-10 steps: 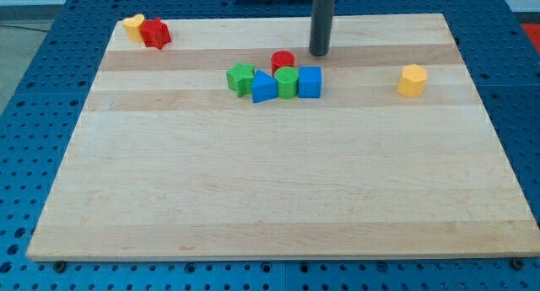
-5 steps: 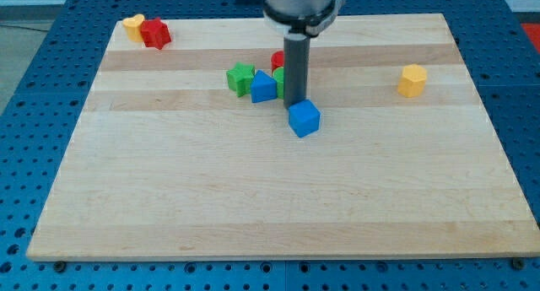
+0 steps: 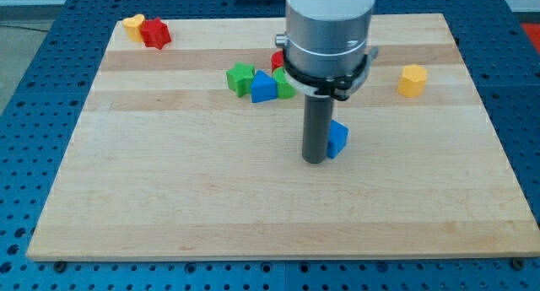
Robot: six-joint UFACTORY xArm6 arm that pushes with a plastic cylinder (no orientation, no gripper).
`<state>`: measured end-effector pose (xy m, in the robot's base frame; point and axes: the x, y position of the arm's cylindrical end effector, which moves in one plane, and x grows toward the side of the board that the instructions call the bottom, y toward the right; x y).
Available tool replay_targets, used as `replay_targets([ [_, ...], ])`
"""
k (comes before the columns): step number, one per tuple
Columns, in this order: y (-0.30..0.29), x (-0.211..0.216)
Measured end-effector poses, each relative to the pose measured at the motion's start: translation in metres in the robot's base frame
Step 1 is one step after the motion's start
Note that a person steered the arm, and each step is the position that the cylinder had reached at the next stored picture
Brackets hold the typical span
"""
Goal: Move the blue cube into the yellow hexagon
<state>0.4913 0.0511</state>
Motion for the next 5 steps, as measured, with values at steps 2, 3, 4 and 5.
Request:
replay_targets([
  [2, 0.018, -0.05],
  [3, 0.041, -0.066],
  [4, 0.065, -0.066],
  [5, 0.077, -0.067],
])
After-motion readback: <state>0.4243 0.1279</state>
